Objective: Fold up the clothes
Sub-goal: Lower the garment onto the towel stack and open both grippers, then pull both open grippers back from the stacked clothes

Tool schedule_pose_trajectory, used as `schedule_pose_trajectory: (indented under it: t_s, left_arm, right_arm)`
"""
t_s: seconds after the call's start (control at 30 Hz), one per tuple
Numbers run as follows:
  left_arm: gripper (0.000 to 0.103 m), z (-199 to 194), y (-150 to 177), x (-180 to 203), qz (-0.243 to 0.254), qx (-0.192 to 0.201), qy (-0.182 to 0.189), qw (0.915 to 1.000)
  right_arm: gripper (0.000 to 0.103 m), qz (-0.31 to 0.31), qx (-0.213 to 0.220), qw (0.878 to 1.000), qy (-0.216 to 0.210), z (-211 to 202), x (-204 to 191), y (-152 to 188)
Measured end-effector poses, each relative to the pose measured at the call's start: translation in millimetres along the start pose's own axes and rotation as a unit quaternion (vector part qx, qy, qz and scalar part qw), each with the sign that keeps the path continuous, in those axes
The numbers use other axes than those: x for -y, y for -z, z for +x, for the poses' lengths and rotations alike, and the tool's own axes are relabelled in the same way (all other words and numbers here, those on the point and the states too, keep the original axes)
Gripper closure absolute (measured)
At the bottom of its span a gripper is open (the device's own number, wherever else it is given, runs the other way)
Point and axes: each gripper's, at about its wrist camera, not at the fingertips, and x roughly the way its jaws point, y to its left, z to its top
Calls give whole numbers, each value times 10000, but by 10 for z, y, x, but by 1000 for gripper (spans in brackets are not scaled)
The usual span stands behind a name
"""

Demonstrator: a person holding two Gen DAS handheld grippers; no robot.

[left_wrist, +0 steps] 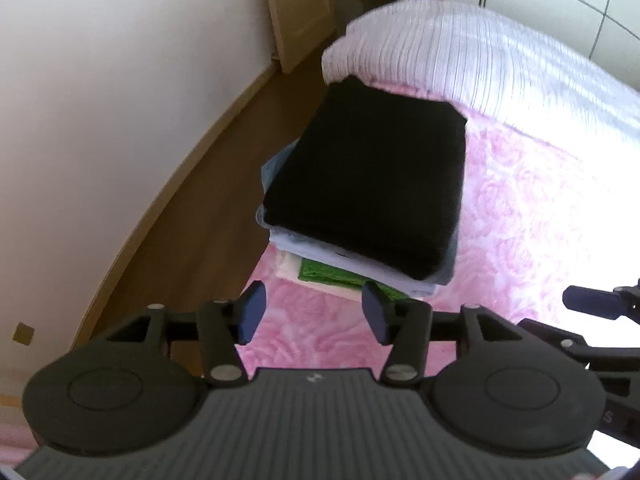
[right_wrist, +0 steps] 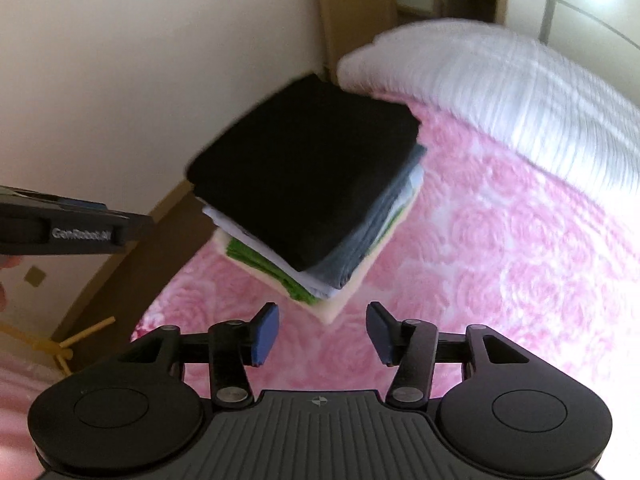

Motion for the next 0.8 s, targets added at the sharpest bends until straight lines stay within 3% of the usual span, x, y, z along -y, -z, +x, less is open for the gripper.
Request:
schedule_pose_trajectory:
  t_s: [0.13, 0.23, 0.37, 0.53, 0.8]
  left_arm:
    - [51, -281, 115, 211, -93, 272, -215, 9994]
    - [38, -489, 219, 412, -149, 585, -472, 9971]
    - [37, -705, 356, 687, -310, 820, -789, 9930]
    - [37, -889, 594, 935, -897, 624, -630, 9920]
    - [37, -1164, 1089, 1435, -1501, 344, -859, 9843]
  right_arm:
    - [45, -99, 263, 9993, -257, -353, 81, 135]
    - [43, -113, 476, 9983, -309, -590, 210, 189]
    - [41, -208, 623, 9973, -334, -864, 382, 273]
    - [41, -418, 478, 9969, -459, -1104, 629, 411]
    - [41, -1022, -21, 9927, -633, -1193, 910, 701]
